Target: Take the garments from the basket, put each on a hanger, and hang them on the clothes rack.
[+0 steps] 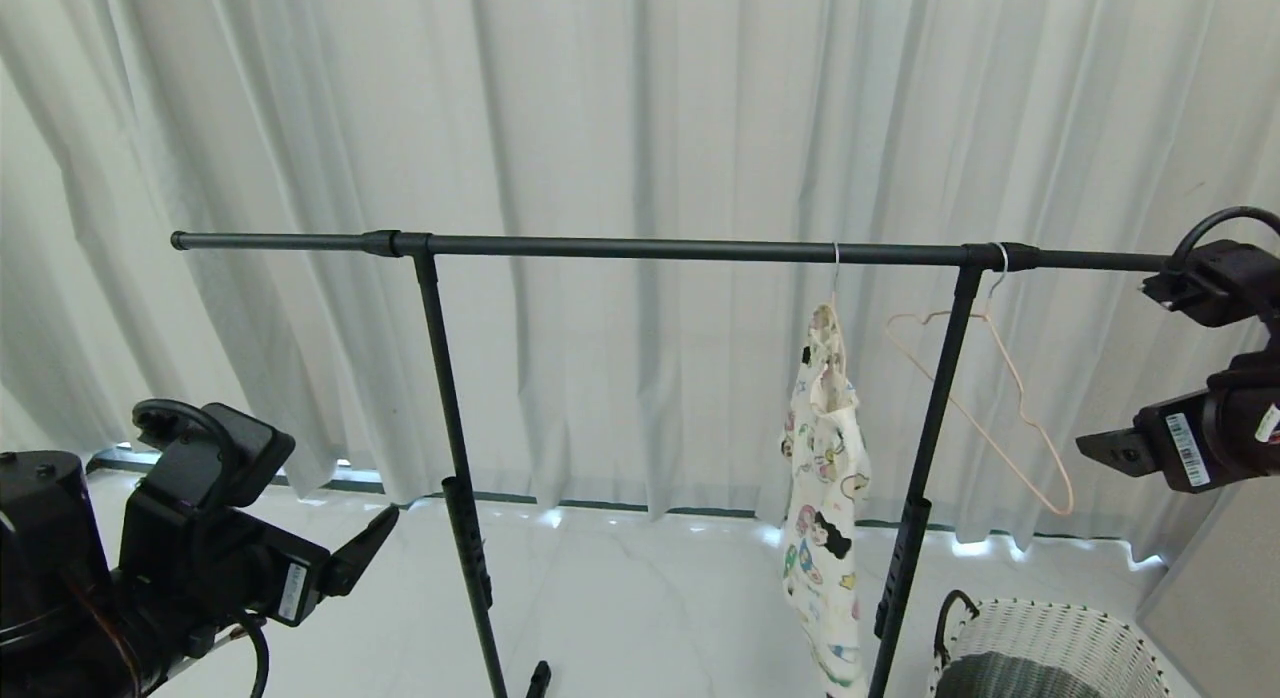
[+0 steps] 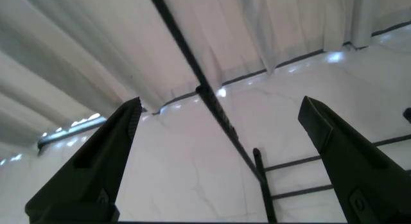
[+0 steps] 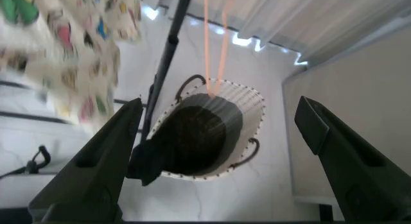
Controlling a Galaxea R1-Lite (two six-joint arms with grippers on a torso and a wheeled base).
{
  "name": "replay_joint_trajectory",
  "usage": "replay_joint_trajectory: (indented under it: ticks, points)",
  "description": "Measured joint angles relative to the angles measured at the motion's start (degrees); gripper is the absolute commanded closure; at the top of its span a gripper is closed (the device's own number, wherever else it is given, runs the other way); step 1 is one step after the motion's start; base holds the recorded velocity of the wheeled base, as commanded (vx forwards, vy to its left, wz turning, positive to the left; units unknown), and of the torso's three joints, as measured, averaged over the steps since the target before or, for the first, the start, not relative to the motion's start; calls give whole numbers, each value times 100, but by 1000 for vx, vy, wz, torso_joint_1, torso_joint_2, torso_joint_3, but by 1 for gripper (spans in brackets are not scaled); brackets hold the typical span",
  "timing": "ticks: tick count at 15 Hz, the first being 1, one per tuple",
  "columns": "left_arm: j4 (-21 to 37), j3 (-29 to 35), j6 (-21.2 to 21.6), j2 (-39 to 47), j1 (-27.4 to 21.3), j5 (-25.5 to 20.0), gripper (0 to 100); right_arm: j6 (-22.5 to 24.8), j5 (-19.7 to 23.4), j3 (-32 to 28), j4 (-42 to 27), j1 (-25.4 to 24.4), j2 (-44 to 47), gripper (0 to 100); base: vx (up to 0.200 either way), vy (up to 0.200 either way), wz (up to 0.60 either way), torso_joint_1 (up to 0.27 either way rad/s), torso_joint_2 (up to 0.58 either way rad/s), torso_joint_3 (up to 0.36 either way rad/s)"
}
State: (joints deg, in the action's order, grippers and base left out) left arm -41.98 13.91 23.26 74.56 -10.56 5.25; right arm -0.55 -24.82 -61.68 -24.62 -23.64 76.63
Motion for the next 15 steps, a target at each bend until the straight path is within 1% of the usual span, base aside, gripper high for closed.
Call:
replay_joint_trajectory:
  ticks: [1,2,3,4,5,8,10,13,15]
  points:
    - [-2,0,-9,-9,89,-4,0,1,-93,0,0,11,-37,0,-200,0,0,-2,2,7]
    - [0,0,-117,-11,194,-4,0,1,-178,0,0,29,-67,0,-200,0,0,2,2,-2]
    - [-6,0,-251,-20,268,-6,0,1,-227,6,-4,49,-91,0,-200,-200,0,7,2,7]
    - [-5,0,-468,-33,339,-6,0,1,-252,6,0,62,-117,0,0,-200,0,2,2,2]
    - [-5,-7,-564,-52,412,-1,0,4,-257,6,0,73,-144,0,0,-200,0,7,-2,2]
    - [-9,-140,-616,-146,673,-1,0,62,-339,6,-11,90,-235,0,0,0,0,0,0,0]
    - [2,-187,-618,-210,775,0,0,95,-394,11,-11,82,-277,0,0,0,0,-112,300,144]
    - [-6,-179,-616,-247,850,-1,0,98,-418,35,-6,88,-338,0,0,0,0,-214,466,256]
    - [0,-195,-622,-254,941,5,0,104,-488,184,9,73,-419,0,0,0,0,-217,501,273]
